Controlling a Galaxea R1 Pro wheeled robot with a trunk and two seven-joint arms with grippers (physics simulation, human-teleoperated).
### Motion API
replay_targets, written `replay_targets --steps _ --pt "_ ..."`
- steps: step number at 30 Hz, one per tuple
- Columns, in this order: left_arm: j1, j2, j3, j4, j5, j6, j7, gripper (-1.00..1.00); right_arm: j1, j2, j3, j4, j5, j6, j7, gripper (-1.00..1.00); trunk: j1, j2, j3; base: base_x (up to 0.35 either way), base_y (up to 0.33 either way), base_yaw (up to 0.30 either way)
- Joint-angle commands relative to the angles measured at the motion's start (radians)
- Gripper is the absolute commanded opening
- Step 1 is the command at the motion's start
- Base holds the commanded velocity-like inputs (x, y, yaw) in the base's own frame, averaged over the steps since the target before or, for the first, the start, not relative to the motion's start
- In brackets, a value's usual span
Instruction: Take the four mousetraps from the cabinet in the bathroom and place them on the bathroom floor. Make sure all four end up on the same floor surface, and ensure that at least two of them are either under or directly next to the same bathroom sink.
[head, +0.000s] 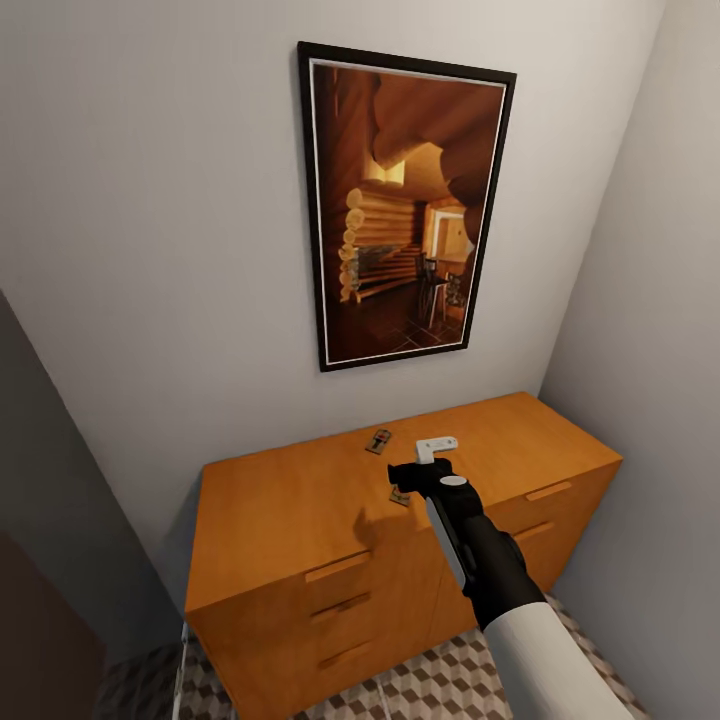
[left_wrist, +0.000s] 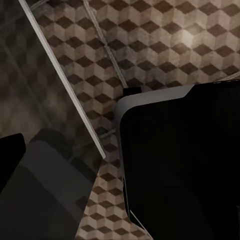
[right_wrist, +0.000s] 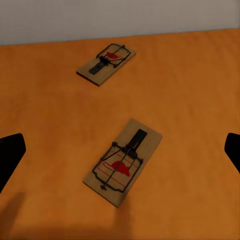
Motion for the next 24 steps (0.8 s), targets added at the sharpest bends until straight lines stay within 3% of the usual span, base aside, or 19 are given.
replay_targets --steps 1,24 --pt "-0.002 0.0 -0.008 0.004 0.007 -0.007 0.001 1.0 -0.001 0.0 0.001 -0.001 0.008 0.006 -0.001 1.0 0.001 -0.002 -0.002 0.0 0.005 -0.015" --pt "-0.002 -0.001 -0.008 0.004 0.007 -0.006 0.001 1.0 -0.001 0.0 0.002 -0.001 0.008 0.006 -0.001 1.0 0.001 -0.002 -0.002 0.0 0.0 -0.141"
